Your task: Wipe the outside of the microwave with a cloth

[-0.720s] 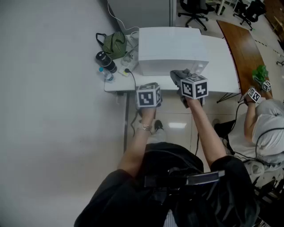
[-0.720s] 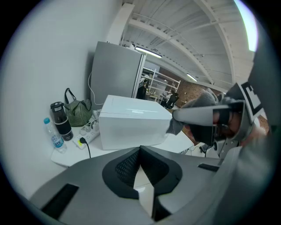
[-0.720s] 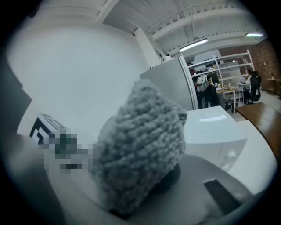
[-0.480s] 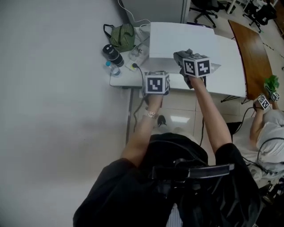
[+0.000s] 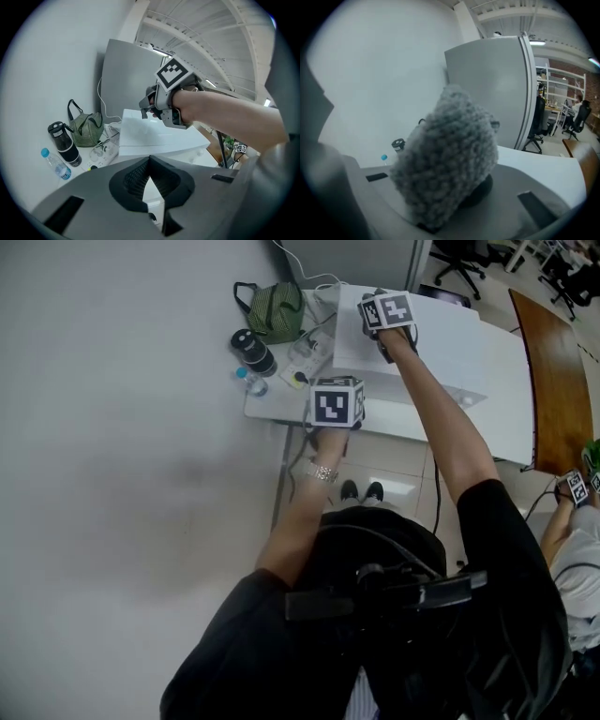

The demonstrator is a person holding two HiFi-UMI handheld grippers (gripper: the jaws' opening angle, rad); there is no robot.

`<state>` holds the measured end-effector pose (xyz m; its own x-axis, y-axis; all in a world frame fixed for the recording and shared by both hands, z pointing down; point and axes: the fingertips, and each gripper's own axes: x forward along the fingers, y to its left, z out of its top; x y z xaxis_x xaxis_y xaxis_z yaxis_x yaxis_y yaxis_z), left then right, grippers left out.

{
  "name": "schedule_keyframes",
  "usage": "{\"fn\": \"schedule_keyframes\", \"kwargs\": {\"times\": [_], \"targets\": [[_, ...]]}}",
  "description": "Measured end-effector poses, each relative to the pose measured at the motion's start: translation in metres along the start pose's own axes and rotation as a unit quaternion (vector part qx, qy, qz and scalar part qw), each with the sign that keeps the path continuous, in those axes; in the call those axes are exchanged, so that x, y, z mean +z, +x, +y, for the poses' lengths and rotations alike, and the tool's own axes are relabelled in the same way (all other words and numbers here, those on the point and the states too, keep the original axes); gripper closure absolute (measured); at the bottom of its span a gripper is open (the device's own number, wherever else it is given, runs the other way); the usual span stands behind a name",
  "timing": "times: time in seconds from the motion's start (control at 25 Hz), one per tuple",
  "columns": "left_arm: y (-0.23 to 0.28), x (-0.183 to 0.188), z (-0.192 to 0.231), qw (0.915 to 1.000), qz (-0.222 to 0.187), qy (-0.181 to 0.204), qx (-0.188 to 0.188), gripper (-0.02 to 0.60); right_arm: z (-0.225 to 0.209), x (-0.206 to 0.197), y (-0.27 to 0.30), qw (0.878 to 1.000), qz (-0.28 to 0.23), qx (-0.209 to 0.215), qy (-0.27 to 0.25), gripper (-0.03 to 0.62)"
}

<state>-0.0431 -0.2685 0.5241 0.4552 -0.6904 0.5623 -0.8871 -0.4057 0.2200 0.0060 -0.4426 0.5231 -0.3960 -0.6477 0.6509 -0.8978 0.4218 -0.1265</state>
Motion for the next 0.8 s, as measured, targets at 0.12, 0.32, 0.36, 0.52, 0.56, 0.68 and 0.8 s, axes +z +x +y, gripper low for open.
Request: {"fn": "schedule_keyframes", "kwargs": {"times": [0.12, 0.32, 0.36, 0.52, 0.56, 0.68, 0.8], "targets": [[0.001, -0.001, 0.012, 0.9999, 0.007, -0.002, 0.014, 0.578, -0.007, -0.005, 0.025, 1.000, 0.025, -0.004, -0.008, 0.576], [0.007, 0.009, 0.022, 0.9995, -0.002, -0.010, 0.030, 0.578, -0.014, -0.010, 0.043, 0.999, 0.037, 0.002, -0.010, 0.576], [0.011, 0.008, 0.022, 0.9994, -0.003, -0.015, 0.031, 0.578, -0.018, -0.011, 0.044, 0.999, 0.039, 0.000, -0.011, 0.576], [0.022, 0.018, 0.013, 0.9996, -0.002, -0.010, 0.028, 0.578, -0.053, -0.019, 0.036, 0.999, 0.048, -0.019, -0.010, 0.574], [0.025, 0.021, 0.008, 0.9997, -0.002, -0.006, 0.024, 0.578, -0.066, -0.023, 0.032, 0.998, 0.049, -0.027, -0.006, 0.574], [0.038, 0.024, -0.006, 1.0000, 0.004, -0.003, 0.008, 0.578, -0.115, -0.040, 0.013, 0.997, 0.054, -0.054, 0.009, 0.574], [0.049, 0.031, -0.025, 0.9999, 0.004, 0.004, -0.008, 0.578, -0.169, -0.065, -0.013, 0.994, 0.065, -0.085, 0.028, 0.576]]}}
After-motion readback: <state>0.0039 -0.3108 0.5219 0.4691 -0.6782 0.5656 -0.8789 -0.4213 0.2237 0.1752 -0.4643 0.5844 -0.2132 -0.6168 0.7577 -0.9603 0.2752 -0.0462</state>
